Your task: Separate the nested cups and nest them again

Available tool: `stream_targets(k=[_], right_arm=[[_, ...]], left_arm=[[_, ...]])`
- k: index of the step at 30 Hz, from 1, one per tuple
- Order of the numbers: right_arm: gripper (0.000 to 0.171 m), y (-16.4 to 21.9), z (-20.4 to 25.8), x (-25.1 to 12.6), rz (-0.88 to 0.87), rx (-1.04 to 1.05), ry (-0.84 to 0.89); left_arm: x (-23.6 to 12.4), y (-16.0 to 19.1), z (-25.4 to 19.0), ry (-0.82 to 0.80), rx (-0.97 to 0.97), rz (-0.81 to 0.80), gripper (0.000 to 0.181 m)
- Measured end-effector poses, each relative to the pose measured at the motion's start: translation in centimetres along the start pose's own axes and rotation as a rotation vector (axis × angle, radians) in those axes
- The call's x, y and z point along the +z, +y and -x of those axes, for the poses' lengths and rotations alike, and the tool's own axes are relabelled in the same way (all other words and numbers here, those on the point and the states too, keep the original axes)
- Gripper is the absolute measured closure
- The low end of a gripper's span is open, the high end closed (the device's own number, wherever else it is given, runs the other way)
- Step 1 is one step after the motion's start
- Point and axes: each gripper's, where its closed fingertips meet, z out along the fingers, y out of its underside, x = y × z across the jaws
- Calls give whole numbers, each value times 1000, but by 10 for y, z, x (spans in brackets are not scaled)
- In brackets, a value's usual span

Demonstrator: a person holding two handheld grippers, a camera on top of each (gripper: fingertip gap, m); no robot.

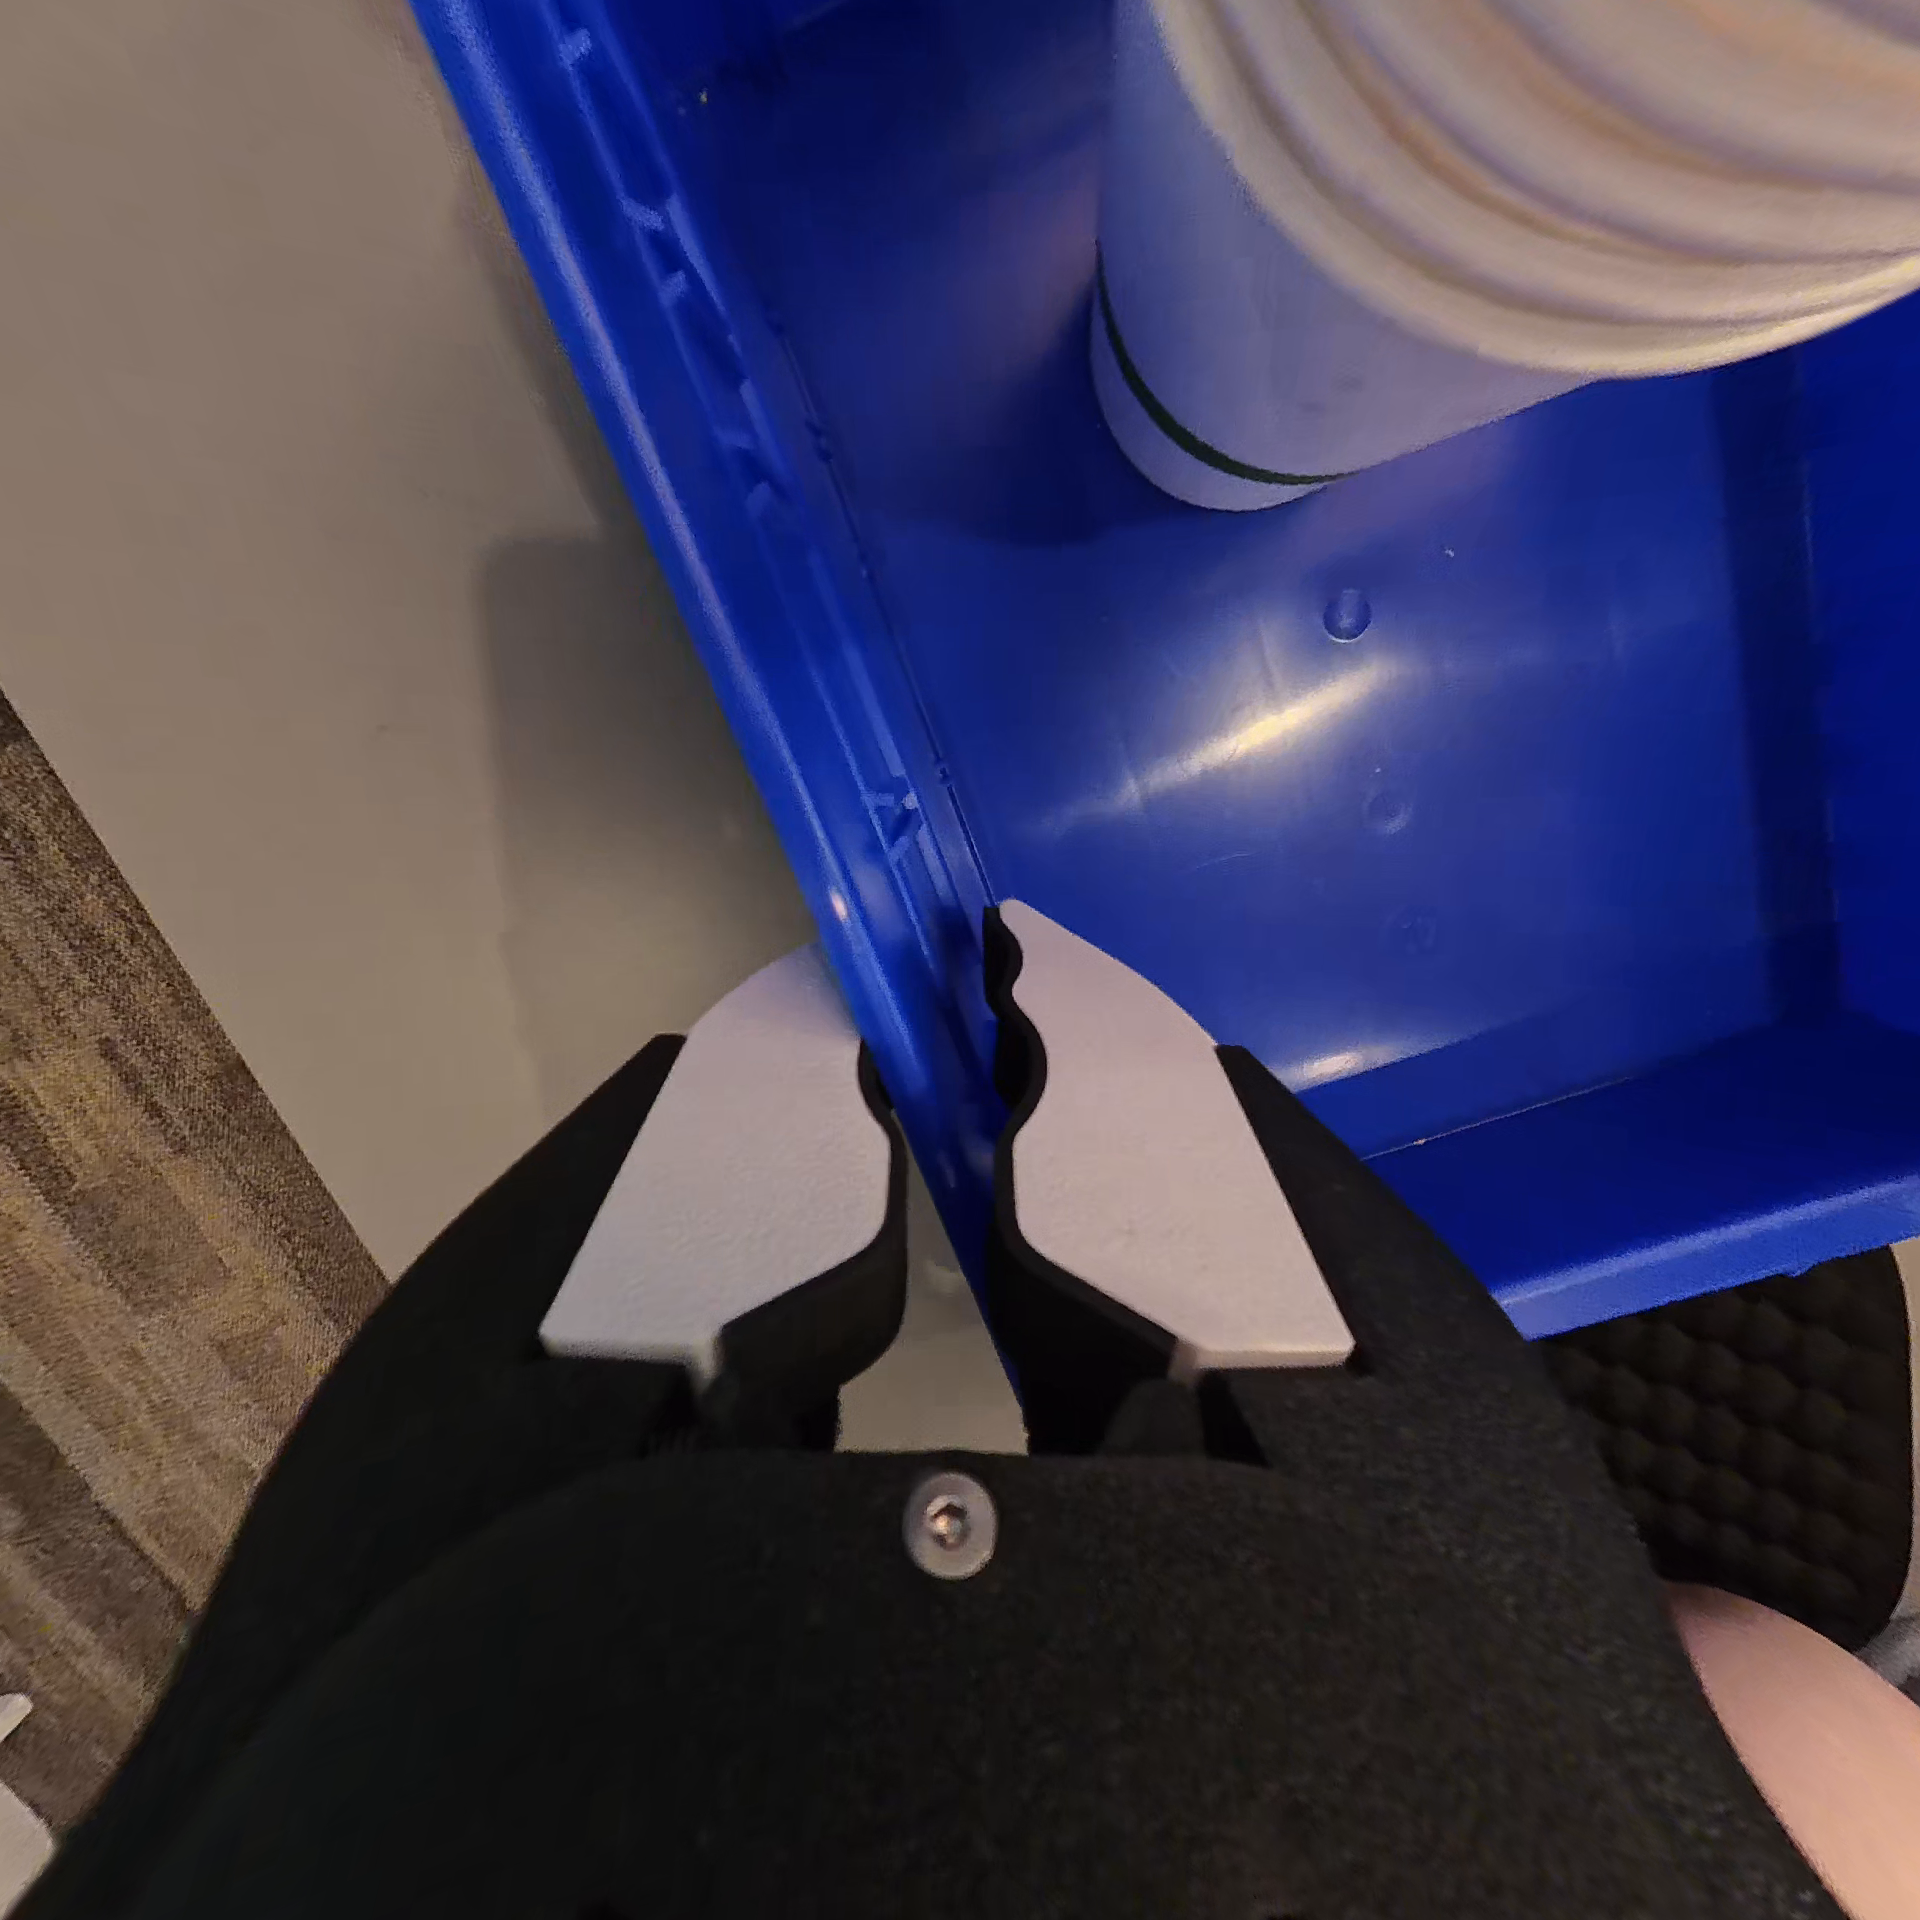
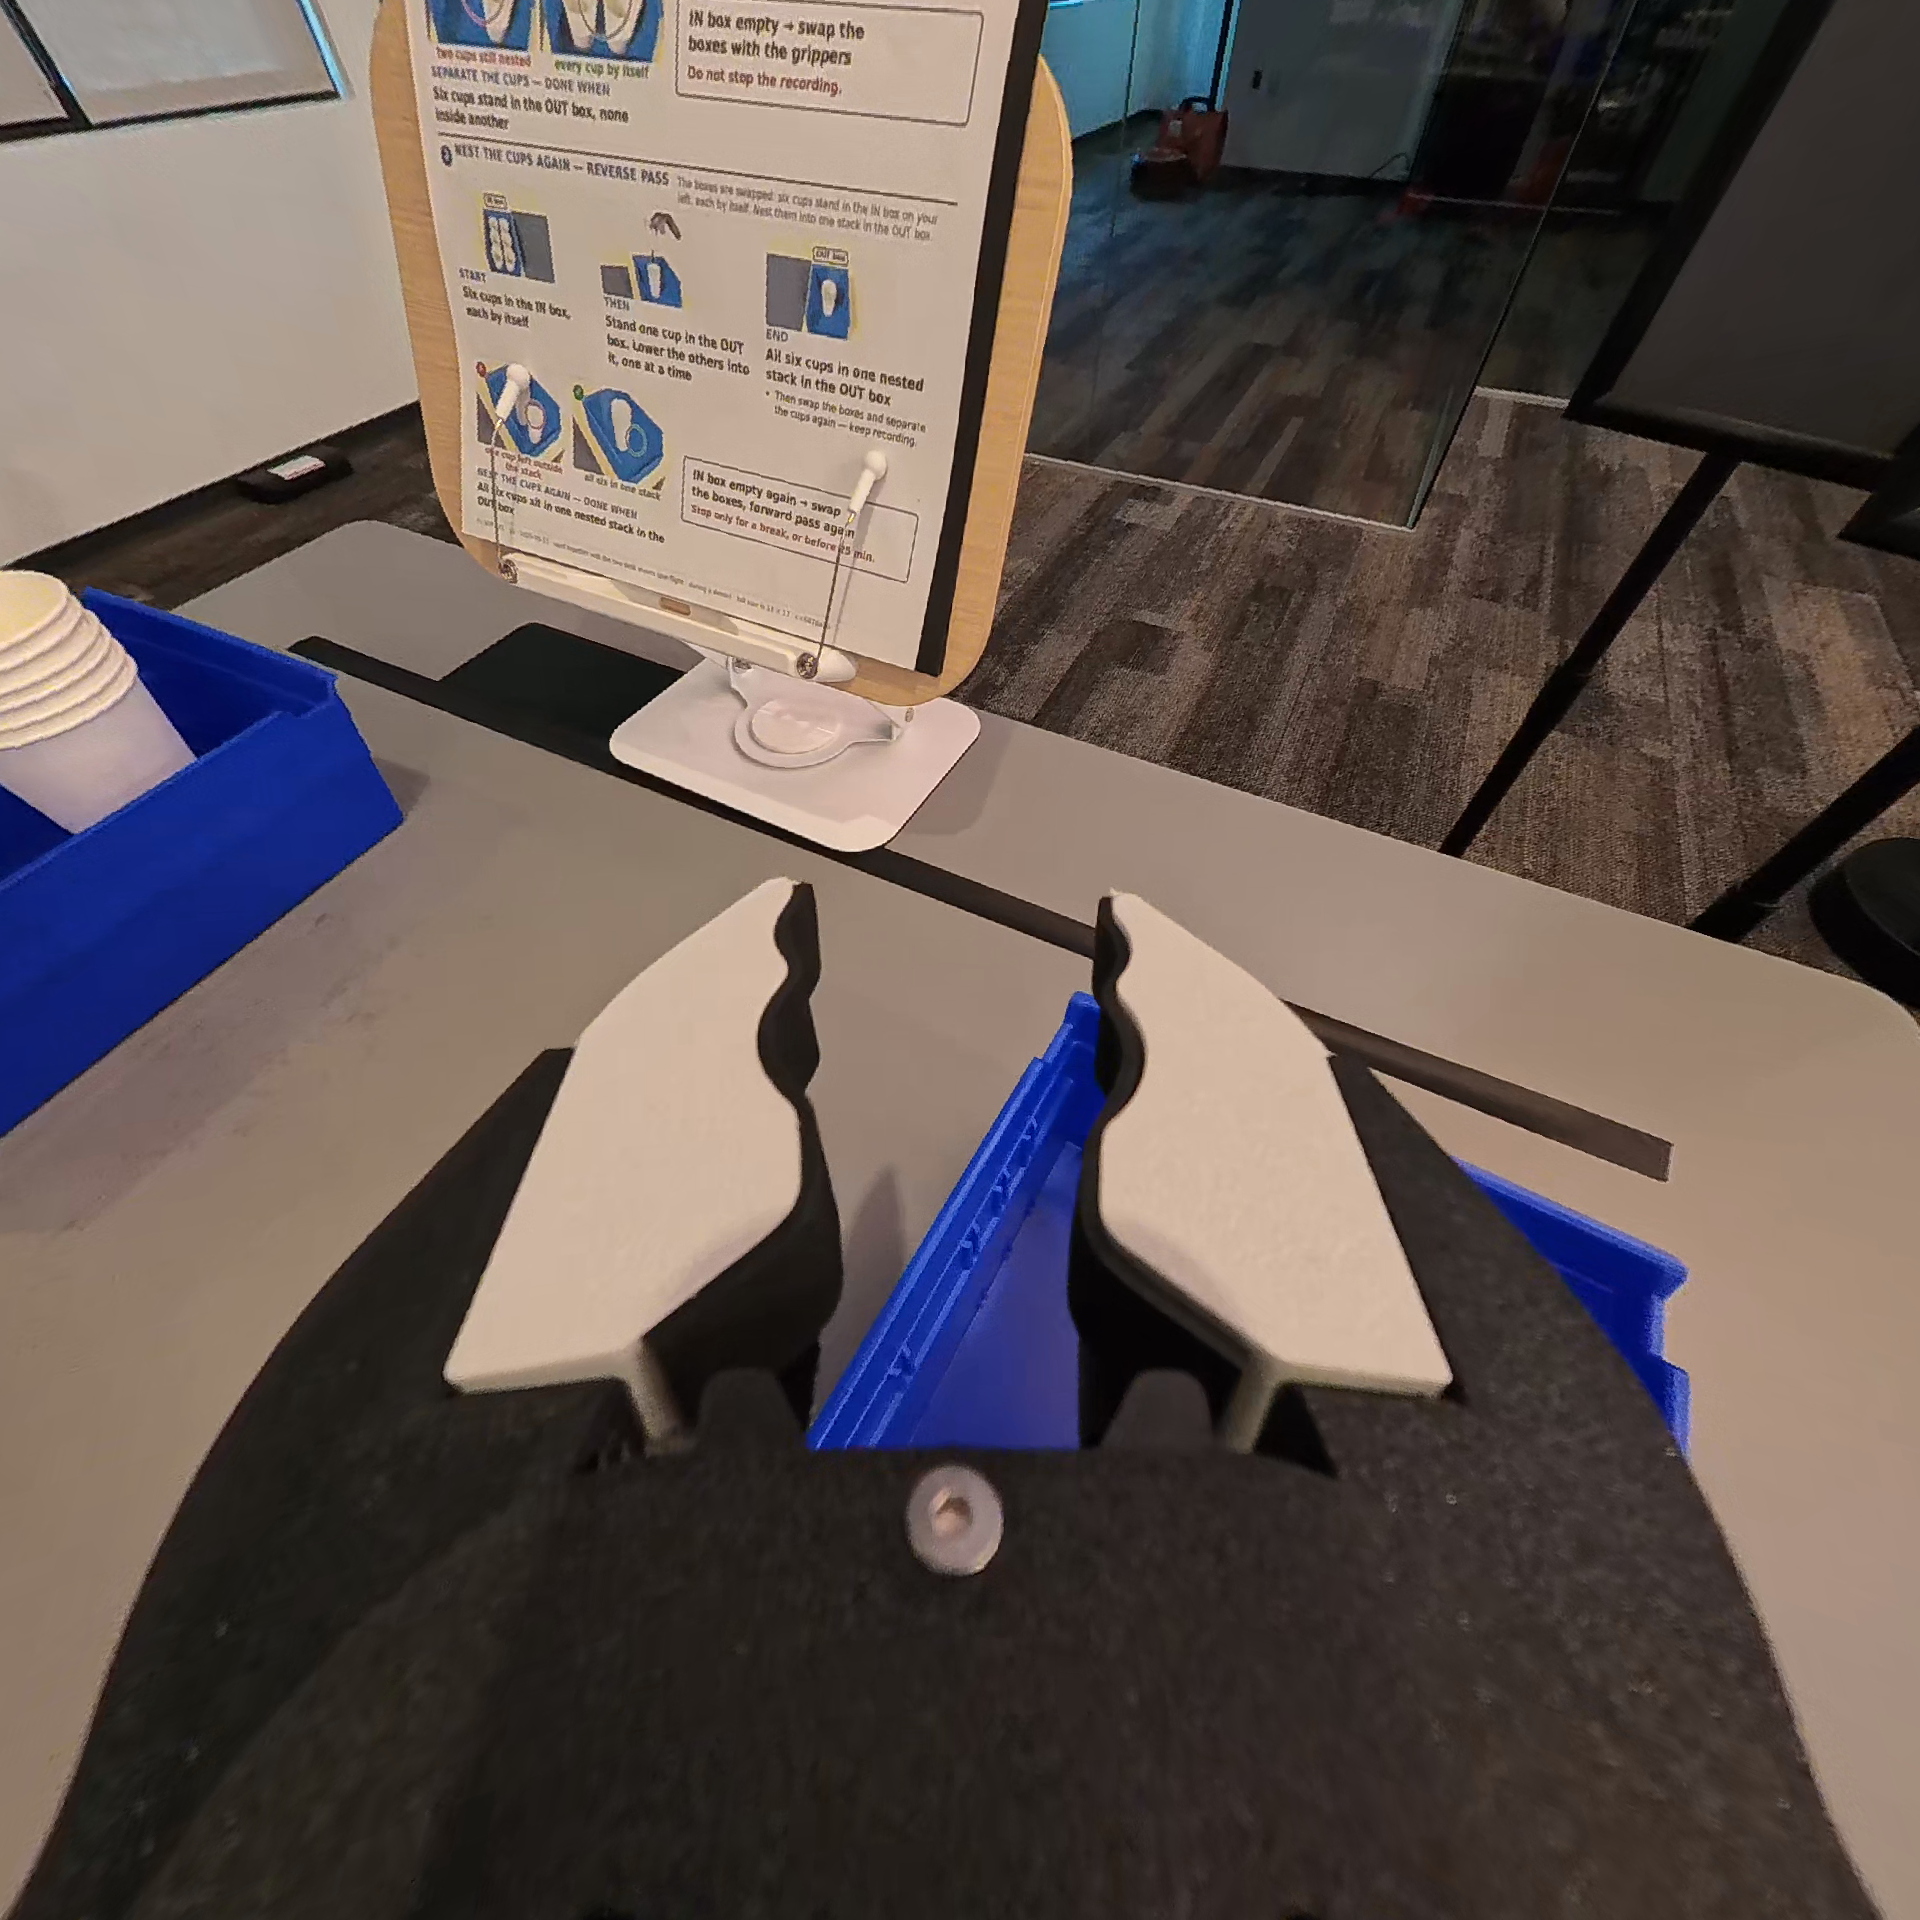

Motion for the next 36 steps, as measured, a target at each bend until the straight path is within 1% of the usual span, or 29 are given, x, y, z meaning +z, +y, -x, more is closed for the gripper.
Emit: stream_targets(k=[4, 6, 7, 9, 10, 12, 14, 15, 16, 18, 20, 21, 23, 24, 27, 30, 33, 36], right_arm=[[121, 1, -2, 1, 2, 13, -4], [121, 3, -3, 1, 6, 23, -6], [121, 3, -4, 1, 4, 25, -5], [121, 2, -5, 0, -3, 28, -6], [121, 1, -6, -1, -10, 27, -5], [121, -4, -7, -5, -31, 19, 2], [121, -14, -6, -11, -86, -18, 12], [121, -21, -4, -15, -132, -52, 17], [121, -29, -1, -20, -180, -88, 19], [117, -42, 10, -29, -267, -143, -10], [111, -49, 20, -36, -347, -173, -39], [111, -52, 23, -38, -384, -184, -43], [116, -51, 27, -36, -388, -180, -55], [119, -47, 29, -33, -356, -167, -77], [120, -34, 33, -21, -266, -138, -118], [119, -23, 32, -10, -195, -141, -121], [119, -15, 35, -2, -149, -146, -133], [119, -11, 38, 4, -125, -159, -136]], left_arm=[[-1, 0, -2, 10, -1, -7, 169], [-5, -2, 2, -20, -23, -24, 143], [-11, -3, 5, -44, -46, -41, 135], [-29, -10, 13, -84, -102, -112, 131], [-42, -15, 18, -120, -129, -165, 128], [-74, -25, 25, -182, -152, -296, 129], [-113, -44, 18, -226, -102, -482, 128], [-131, -55, 7, -222, -58, -582, 127], [-149, -66, -5, -217, -7, -680, 122], [-178, -85, -31, -208, 109, -855, 123], [-194, -100, -56, -179, 214, -988, 126], [-197, -105, -67, -163, 257, -1023, 130], [-189, -110, -81, -158, 348, -1004, 148], [-179, -111, -85, -183, 399, -956, 150], [-142, -108, -88, -286, 551, -758, 148], [-115, -108, -92, -306, 642, -638, 146], [-108, -111, -95, -291, 647, -606, 145], [-120, -114, -86, -352, 612, -651, 141]])
